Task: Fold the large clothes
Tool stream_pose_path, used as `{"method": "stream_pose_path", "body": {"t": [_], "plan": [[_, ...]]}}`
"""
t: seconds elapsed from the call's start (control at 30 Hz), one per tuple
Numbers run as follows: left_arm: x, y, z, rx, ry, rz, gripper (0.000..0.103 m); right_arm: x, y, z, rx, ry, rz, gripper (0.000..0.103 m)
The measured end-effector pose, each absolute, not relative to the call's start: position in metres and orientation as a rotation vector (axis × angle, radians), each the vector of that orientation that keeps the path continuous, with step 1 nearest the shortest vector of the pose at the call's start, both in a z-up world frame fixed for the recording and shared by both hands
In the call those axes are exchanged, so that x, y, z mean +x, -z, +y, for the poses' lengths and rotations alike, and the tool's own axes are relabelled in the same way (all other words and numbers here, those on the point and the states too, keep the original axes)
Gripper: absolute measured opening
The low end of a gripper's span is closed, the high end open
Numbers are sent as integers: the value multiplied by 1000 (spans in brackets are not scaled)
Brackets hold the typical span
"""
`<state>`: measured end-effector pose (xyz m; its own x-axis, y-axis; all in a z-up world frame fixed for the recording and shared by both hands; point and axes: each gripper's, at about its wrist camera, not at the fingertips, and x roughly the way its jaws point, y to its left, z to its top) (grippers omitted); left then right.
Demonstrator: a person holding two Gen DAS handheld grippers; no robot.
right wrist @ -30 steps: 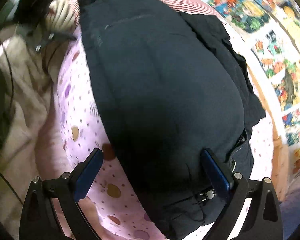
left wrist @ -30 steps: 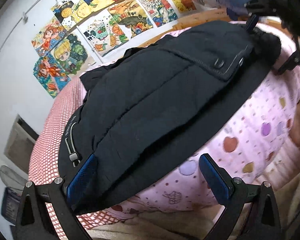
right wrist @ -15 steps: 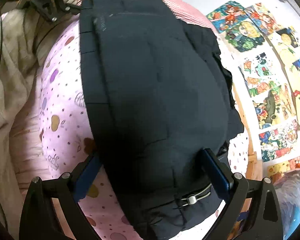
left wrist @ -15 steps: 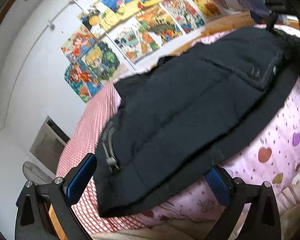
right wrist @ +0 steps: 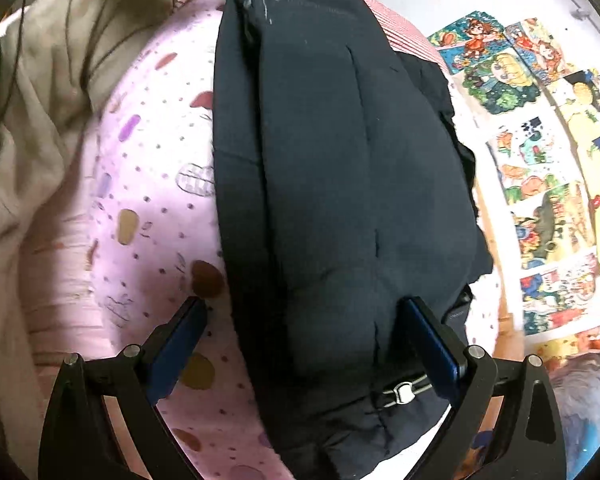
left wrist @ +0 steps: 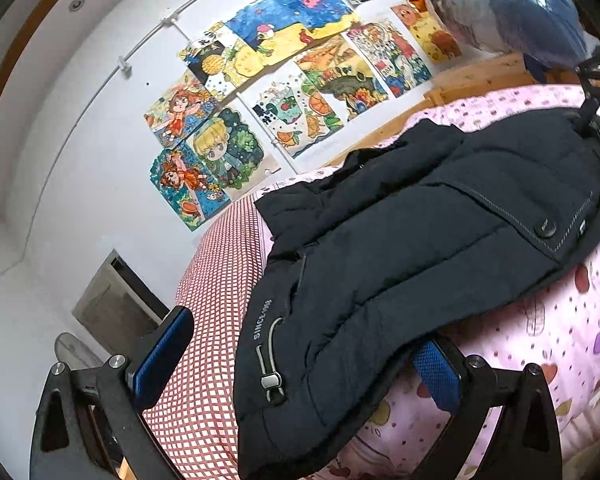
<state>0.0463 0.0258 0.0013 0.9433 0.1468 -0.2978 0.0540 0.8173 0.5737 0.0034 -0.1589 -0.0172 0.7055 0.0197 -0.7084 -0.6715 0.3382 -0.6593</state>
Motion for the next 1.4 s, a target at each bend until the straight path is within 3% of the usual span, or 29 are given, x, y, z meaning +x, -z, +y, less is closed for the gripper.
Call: {"method": "stream_pose_path", "body": {"t": [0.1,0.2,0.27,0.4,0.47,0.5,0.57,0.67,0.77,1.4], "plan": [[45,-7,26,616,-64,311,103,0,9,-160,-1156,-444,588,95],[45,-14,27,602,-87,277,103,-3,-9,-160,-1129,-404,479,81],[44,-17,26,589,-89,268,103,-4,-17,-160,-1099,-406,446,50],[45,-24,25,589,-92,246,103,-5,-16,-157,-1111,-431,459,33],[45,-27,24,594,-88,233,96,-5,-20,-154,-1111,-427,449,17],[46,-30,24,593,-74,233,90,-4,-25,-153,-1101,-415,439,15],[47,-35,24,578,-24,240,61,1,-42,-155,-1047,-383,420,12],[54,-44,19,554,16,245,31,14,-70,-157,-956,-323,390,10],[66,-53,12,557,10,235,16,34,-92,-162,-875,-286,372,9],[187,-123,25,285,5,95,10,165,-160,-171,-627,-69,293,8]]}}
